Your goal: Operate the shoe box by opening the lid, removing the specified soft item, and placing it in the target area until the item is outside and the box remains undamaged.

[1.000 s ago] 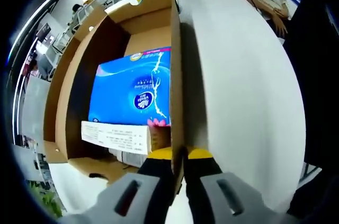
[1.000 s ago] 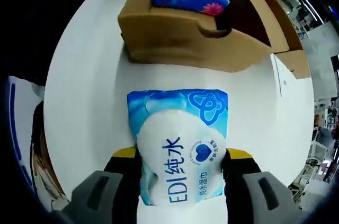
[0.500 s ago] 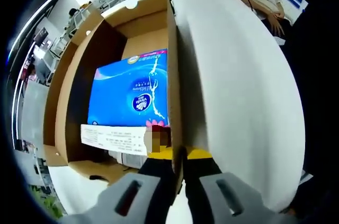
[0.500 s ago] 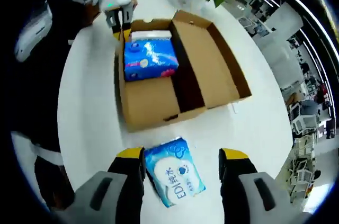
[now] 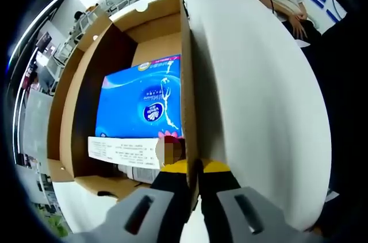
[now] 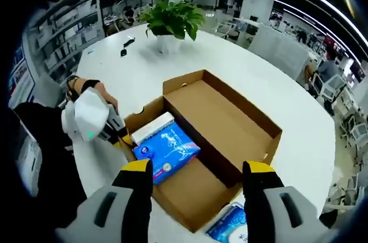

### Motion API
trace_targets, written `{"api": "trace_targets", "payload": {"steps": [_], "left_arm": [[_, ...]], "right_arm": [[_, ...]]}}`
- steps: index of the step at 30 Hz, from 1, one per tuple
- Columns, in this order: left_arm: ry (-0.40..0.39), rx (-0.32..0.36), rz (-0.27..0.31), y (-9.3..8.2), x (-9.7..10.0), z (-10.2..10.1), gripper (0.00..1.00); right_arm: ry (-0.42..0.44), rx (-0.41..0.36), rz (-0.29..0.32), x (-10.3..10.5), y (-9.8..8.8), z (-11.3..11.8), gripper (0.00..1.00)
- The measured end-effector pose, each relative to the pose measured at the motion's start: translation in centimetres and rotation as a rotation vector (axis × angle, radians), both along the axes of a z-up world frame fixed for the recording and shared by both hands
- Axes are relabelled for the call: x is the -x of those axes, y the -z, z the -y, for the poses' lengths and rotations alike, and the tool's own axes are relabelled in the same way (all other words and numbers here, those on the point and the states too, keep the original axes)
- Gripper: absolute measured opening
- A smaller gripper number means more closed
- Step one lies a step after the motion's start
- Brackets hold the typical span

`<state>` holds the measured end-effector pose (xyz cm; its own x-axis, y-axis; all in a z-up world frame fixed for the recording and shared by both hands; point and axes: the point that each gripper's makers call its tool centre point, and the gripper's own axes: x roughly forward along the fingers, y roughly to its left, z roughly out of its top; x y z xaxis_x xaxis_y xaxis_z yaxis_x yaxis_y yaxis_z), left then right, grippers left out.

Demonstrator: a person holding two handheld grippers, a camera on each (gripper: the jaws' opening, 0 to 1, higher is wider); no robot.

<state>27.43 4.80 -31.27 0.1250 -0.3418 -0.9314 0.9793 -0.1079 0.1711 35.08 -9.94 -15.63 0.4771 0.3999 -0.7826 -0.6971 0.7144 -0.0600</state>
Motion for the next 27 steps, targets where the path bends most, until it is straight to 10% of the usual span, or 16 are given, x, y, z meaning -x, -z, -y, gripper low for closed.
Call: {"api": "trace_targets", "payload": {"steps": [7,27], "left_arm": [[0.001,-0.001,0.011,0.0,0.0,0.0,0.04],[0.013,0.007,0.024,0.1,0.0,0.1,0.05]], "right_arm": [[0.11,-0.054,-0.148,1.0,4.8,-3.4,0.71],[0.213,-0.048,-0.311,0.3,12.4,-8.3,0.83]]}}
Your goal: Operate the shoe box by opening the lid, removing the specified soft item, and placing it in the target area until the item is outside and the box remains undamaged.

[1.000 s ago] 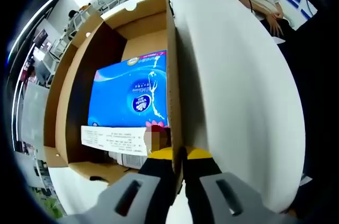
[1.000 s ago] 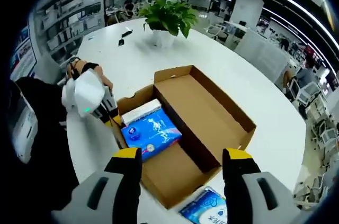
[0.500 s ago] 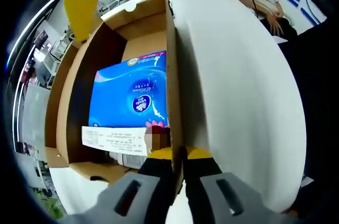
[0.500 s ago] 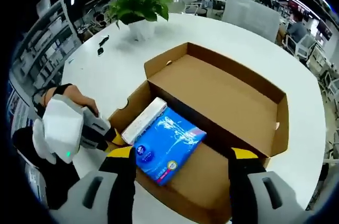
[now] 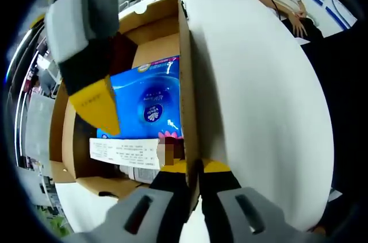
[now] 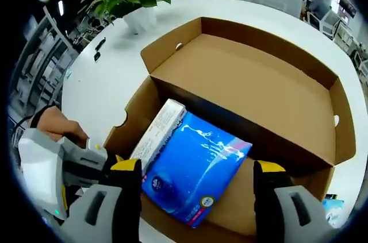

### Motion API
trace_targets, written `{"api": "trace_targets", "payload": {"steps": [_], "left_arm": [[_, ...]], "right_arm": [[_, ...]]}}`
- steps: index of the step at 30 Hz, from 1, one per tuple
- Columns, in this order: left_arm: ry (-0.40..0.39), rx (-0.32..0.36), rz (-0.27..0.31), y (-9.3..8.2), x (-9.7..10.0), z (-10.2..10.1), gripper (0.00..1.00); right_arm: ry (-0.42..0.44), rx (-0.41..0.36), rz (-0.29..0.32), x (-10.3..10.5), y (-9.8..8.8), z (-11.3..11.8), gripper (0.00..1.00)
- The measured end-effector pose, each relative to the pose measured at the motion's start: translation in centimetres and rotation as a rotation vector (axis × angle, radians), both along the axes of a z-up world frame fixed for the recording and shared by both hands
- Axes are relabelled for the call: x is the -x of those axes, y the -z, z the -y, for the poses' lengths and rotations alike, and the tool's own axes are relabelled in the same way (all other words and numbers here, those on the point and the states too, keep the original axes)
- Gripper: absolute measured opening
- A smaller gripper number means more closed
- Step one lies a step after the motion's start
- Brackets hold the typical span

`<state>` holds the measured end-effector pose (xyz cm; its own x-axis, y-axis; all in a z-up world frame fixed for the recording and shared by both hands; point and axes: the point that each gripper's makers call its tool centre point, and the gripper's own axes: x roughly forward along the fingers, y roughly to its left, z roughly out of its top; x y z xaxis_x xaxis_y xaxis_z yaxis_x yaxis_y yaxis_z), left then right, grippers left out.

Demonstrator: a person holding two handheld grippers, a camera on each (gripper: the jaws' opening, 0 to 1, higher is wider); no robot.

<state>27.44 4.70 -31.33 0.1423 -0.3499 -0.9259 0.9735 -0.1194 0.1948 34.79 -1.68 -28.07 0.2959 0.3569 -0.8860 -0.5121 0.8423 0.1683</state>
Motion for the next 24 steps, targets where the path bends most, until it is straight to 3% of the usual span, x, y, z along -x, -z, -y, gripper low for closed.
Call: {"api": "trace_targets", "payload": {"steps": [5,7,10,15,18,22,24], "left_arm": [[0.003,0.005,0.004,0.0,0.1,0.0,0.05],[0.003,0.007,0.005,0.0,0.1,0.0,0.05],[0.005,0.008,0.007,0.0,0.0,0.0,0.05],[0.005,0.007,0.005,0.0,0.0,0.0,0.05],[0.005,0.008,0.003,0.0,0.0,0.1,0.05],[0.004,0.009,0.004,0.1,0.0,0.1,0.05],[0.003,0.009,0.002,0.1,0.0,0.1,0.05]], "right_arm": [[0.025,0.007,-0.022,-0.9,1.4,-0.1,0.83],[0.036,-0.002,0.006,-1.8,1.8,-0.4,0.85],[0.077,-0.026,-0.016,-2.4,2.0,-0.8,0.91],[0.09,-0.035,-0.022,-2.9,2.0,-0.7,0.9],[0.092,-0.036,-0.029,-2.6,1.9,-0.1,0.85],[0.119,-0.041,-0.036,-2.4,2.2,0.6,0.88],[0.121,-0.058,-0.045,-2.1,2.1,0.4,0.84]]}}
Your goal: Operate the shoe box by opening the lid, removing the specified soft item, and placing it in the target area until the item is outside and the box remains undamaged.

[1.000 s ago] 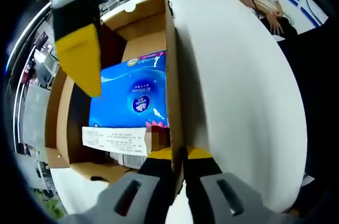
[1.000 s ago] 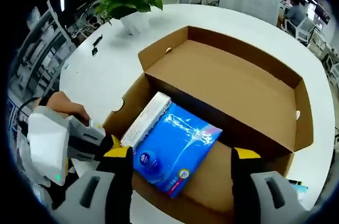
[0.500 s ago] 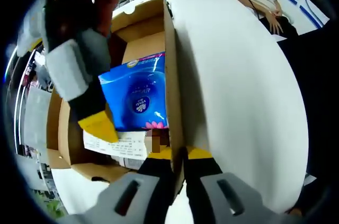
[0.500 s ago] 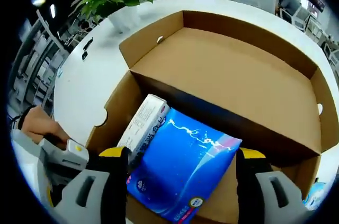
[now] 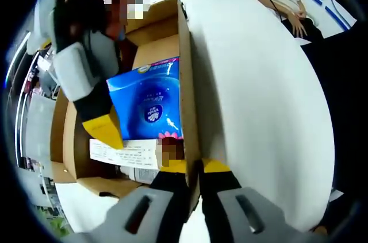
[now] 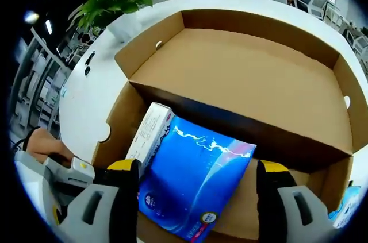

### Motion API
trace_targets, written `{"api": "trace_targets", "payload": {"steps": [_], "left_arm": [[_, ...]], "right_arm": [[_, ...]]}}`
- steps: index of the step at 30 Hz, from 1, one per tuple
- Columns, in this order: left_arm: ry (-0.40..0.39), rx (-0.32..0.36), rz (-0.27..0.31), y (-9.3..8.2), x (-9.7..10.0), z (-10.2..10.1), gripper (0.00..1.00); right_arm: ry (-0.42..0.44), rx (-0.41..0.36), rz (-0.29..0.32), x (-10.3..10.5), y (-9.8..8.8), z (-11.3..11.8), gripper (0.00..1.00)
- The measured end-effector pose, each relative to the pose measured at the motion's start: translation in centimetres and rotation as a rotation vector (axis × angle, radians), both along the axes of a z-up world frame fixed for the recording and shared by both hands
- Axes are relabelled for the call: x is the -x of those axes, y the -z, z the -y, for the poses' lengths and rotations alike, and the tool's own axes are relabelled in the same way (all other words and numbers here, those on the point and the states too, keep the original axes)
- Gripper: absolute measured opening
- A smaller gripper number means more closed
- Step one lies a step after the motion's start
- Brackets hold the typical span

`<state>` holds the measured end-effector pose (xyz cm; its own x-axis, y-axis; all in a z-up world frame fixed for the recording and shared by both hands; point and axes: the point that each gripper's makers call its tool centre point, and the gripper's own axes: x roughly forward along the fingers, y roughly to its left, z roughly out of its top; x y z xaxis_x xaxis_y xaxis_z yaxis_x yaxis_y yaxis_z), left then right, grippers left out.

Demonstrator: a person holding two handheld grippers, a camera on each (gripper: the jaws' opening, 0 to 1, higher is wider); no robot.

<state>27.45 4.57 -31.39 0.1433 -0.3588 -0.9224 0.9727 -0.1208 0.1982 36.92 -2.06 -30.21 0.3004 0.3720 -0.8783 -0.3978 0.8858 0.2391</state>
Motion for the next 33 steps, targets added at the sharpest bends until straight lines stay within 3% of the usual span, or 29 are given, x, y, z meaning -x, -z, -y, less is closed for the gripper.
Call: {"api": "trace_targets", "payload": {"steps": [4,17,33], "left_arm": [[0.001,0.001,0.0,0.0,0.0,0.0,0.05],[0.0,0.002,0.001,0.0,-0.1,0.0,0.05],[-0.006,0.0,-0.001,0.0,-0.1,0.0,0.05]], "right_arm": [[-0.011,0.004,0.001,0.5,-0.5,0.6,0.82],[-0.012,0.036,-0.03,0.4,1.9,-0.4,0.77],[-0.017,0.038,0.01,0.0,2.1,-0.1,0.75]]}}
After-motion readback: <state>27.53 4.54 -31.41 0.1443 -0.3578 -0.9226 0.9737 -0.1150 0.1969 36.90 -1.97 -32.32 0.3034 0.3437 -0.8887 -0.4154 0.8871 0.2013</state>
